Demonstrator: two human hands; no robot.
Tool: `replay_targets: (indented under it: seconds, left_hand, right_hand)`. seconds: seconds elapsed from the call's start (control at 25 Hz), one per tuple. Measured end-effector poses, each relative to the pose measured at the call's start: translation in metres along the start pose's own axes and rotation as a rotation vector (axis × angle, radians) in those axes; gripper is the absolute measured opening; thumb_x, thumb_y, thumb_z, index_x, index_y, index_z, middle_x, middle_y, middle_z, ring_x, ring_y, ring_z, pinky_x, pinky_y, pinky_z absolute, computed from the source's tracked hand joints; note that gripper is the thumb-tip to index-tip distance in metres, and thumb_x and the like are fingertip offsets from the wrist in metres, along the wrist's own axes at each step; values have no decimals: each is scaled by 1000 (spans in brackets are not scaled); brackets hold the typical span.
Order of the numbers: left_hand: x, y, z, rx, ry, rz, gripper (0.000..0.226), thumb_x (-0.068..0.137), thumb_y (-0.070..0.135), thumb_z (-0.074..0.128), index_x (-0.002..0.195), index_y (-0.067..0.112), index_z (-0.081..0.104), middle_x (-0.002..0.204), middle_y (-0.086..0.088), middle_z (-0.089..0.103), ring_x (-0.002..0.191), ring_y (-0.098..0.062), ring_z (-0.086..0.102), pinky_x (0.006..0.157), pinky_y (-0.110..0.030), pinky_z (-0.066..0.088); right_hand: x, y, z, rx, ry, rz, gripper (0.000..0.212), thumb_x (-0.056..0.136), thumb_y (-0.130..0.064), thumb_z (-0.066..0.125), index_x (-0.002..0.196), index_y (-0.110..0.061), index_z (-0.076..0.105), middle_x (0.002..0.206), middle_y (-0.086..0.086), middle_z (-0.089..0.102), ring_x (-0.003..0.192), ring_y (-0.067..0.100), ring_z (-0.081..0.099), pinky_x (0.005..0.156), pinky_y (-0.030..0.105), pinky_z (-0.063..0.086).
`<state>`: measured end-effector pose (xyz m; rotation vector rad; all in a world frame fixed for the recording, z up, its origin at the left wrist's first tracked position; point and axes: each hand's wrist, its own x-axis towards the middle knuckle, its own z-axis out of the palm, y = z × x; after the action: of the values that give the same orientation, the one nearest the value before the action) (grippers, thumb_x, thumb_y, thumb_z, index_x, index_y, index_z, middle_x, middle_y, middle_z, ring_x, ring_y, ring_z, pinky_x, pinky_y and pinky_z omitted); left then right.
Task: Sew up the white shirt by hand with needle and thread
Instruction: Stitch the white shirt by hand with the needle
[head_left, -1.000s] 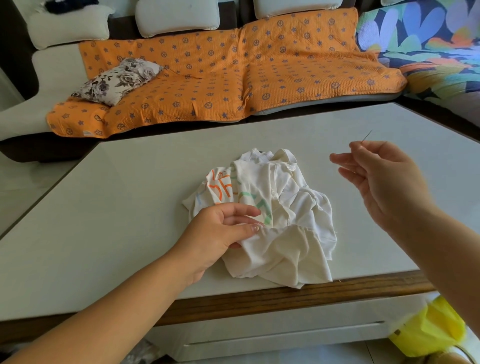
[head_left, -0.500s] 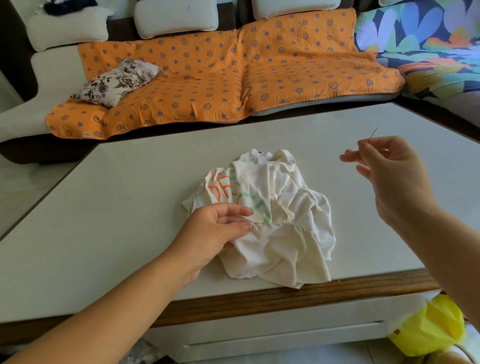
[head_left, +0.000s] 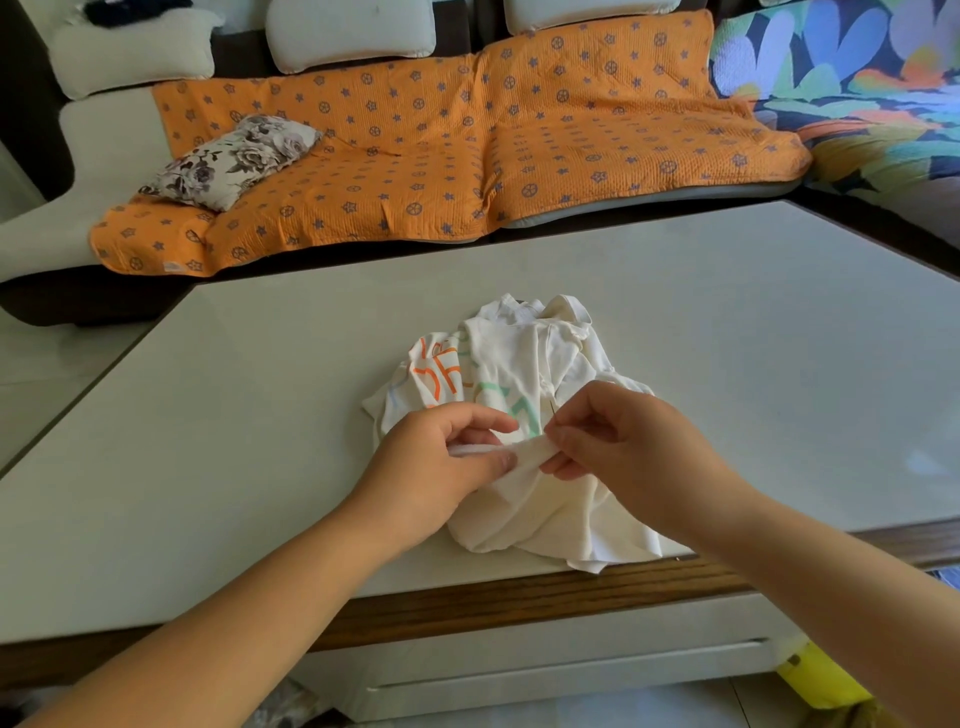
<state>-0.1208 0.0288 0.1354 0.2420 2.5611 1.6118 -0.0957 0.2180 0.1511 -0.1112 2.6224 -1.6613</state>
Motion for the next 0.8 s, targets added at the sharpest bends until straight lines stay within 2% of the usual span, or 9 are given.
replay_targets:
  seconds: [0.12, 0.32, 0.44, 0.48, 0.56, 0.68, 0.8]
  left_hand:
    - [1, -1, -1, 89, -10, -19, 15, 82, 23, 76, 88, 36, 73, 87, 15, 70, 78, 6, 62, 74, -18, 52]
    - [0, 1, -4, -110, -22, -99, 8, 86, 21, 72, 86, 27, 77, 84, 12, 73, 80, 1, 65, 68, -16, 53]
    - [1, 1, -4, -134, -16, -102, 8, 87, 21, 70, 87, 26, 77, 82, 13, 72, 77, 4, 63, 64, -15, 50]
    - [1, 1, -3, -141, -17, -99, 7, 87, 21, 70, 87, 25, 77, 81, 12, 72, 76, 4, 63, 63, -15, 49]
    - [0, 3, -3, -153, -12, -92, 7, 87, 22, 70, 88, 24, 76, 79, 12, 72, 73, 5, 62, 61, -14, 48]
    - [-1, 3, -4, -148, -4, -83, 7, 88, 21, 69, 91, 23, 76, 77, 14, 73, 68, 8, 60, 60, -15, 47]
    - [-1, 3, -3, -142, -10, -77, 6, 88, 22, 69, 91, 24, 75, 78, 14, 73, 69, 8, 60, 60, -16, 46]
  right_hand:
    - [0, 4, 5, -17, 27, -61, 16, 95, -12, 59, 82, -22, 62, 74, -5, 74, 69, -1, 68, 64, 6, 46]
    - [1, 8, 6, -17, 84, -68, 19, 94, -13, 61, 79, -26, 62, 74, -9, 72, 70, -3, 66, 64, 5, 44]
    - [-4, 8, 10, -138, 171, -173, 17, 94, -20, 61, 81, -31, 59, 95, -16, 61, 83, 0, 62, 70, 14, 46]
    - [-7, 5, 11, -165, 206, -224, 15, 94, -21, 60, 83, -31, 58, 96, -18, 58, 83, 2, 60, 68, 14, 46]
    - [-12, 1, 12, -130, 171, -226, 13, 94, -23, 57, 86, -32, 59, 86, -19, 63, 73, 4, 62, 60, 13, 45]
    - [-17, -1, 16, -26, 9, -59, 15, 97, -24, 54, 91, -33, 64, 71, -9, 68, 53, 4, 63, 50, 16, 46]
    - [-14, 1, 17, 3, -14, 8, 19, 97, -22, 53, 96, -32, 69, 61, -4, 65, 44, 4, 57, 47, 20, 46]
